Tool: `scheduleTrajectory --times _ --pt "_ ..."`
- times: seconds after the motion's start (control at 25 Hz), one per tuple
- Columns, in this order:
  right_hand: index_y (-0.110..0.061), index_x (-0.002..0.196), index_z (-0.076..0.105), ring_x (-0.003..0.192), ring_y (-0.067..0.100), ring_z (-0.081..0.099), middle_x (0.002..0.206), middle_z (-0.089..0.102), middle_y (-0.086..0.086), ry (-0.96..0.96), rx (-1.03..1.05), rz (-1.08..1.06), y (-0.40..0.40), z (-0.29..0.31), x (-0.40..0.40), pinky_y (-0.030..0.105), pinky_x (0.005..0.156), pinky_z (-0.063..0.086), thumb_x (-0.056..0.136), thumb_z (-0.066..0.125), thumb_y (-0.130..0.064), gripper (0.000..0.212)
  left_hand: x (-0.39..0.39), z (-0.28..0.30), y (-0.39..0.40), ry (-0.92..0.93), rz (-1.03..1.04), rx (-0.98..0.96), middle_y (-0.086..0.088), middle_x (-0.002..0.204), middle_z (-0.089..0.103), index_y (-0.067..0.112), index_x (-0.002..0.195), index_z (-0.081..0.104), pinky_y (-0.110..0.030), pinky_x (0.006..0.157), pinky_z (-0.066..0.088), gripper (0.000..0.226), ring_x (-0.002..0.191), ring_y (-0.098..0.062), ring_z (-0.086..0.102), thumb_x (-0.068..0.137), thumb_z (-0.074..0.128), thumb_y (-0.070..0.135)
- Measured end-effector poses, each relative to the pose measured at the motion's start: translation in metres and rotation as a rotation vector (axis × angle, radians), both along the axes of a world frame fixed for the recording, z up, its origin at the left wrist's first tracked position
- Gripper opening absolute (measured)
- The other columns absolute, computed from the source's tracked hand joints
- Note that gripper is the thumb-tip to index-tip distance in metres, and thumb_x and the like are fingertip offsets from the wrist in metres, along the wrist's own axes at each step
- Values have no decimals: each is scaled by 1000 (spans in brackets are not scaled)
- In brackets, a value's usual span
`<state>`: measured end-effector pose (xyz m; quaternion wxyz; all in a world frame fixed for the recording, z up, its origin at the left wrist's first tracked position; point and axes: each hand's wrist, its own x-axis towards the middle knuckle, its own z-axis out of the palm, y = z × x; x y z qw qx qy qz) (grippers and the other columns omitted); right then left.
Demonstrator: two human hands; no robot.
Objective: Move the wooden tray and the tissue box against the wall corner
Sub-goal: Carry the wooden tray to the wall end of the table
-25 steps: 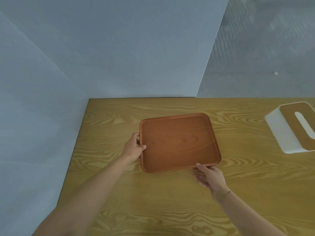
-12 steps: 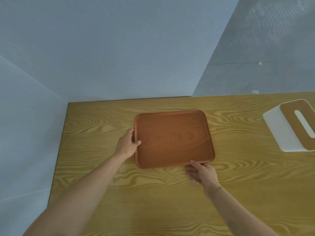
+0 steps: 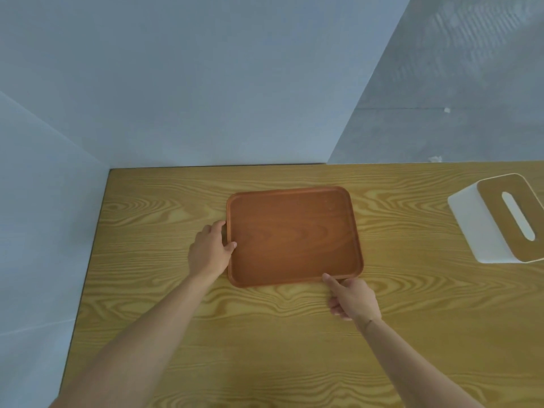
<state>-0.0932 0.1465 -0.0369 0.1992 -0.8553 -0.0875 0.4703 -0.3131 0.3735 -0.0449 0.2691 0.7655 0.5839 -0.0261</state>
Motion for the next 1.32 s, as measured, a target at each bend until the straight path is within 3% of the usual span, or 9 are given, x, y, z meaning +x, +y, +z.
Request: scheduleTrajectory --times 0.12,0.2,0.28,0.36,0.44,0.56,0.8,1.32 --pt "-32 80 67 71 20 68 71 72 -5 -318 -106 199 -18 3 7 39 69 57 85 52 -75 46 -15 -5 -24 71 -94 136 -11 133 56 17 143 46 -57 105 36 66 123 -34 50 87 70 44" --pt "-28 108 63 97 25 63 104 70 -1 -527 -59 242 -27 1 16 42 79 54 83 54 -74 53 -27 -11 -40 88 -145 132 -9 146 45 17 149 38 -64 113 19 81 136 -33 39 85 63 59" --pt "-25 142 44 132 32 43 144 51 6 -600 3 332 -32 -6 29 51 100 43 84 57 -72 77 -36 -16 -52 104 -181 47 -6 160 27 20 156 21 -67 114 8 103 148 -29 20 77 48 81" --pt "-32 158 16 152 33 13 166 20 3 -571 -16 468 -32 -11 42 58 116 23 83 54 -76 95 -41 -22 -59 137 -197 -29 -1 167 4 27 157 0 -68 114 1 123 152 -26 0 62 37 96" --pt "-40 158 1 155 31 -4 171 3 1 -541 -38 559 -29 -17 52 63 119 11 80 46 -82 99 -45 -27 -62 165 -187 -71 3 167 -12 37 153 -15 -70 113 -2 131 151 -28 -14 52 38 101" --pt "-49 155 -5 155 30 -10 171 -3 -1 -544 -34 598 -28 -23 57 69 119 8 76 36 -89 98 -46 -29 -62 192 -174 -72 4 166 -16 43 149 -24 -74 112 2 129 150 -31 -18 52 41 99" --pt "-56 153 -5 155 33 -11 171 -5 0 -538 -23 568 -21 -26 57 76 114 7 74 35 -90 94 -42 -28 -42 175 -172 -61 2 167 -7 45 151 -16 -77 109 8 127 150 -38 -13 55 50 95" --pt "-63 148 -5 153 38 -14 170 -10 5 -492 -18 524 39 -23 77 80 111 5 76 47 -86 92 -18 -21 15 209 -118 -109 3 166 -14 50 149 -14 -78 108 11 129 150 -37 -14 54 64 89"
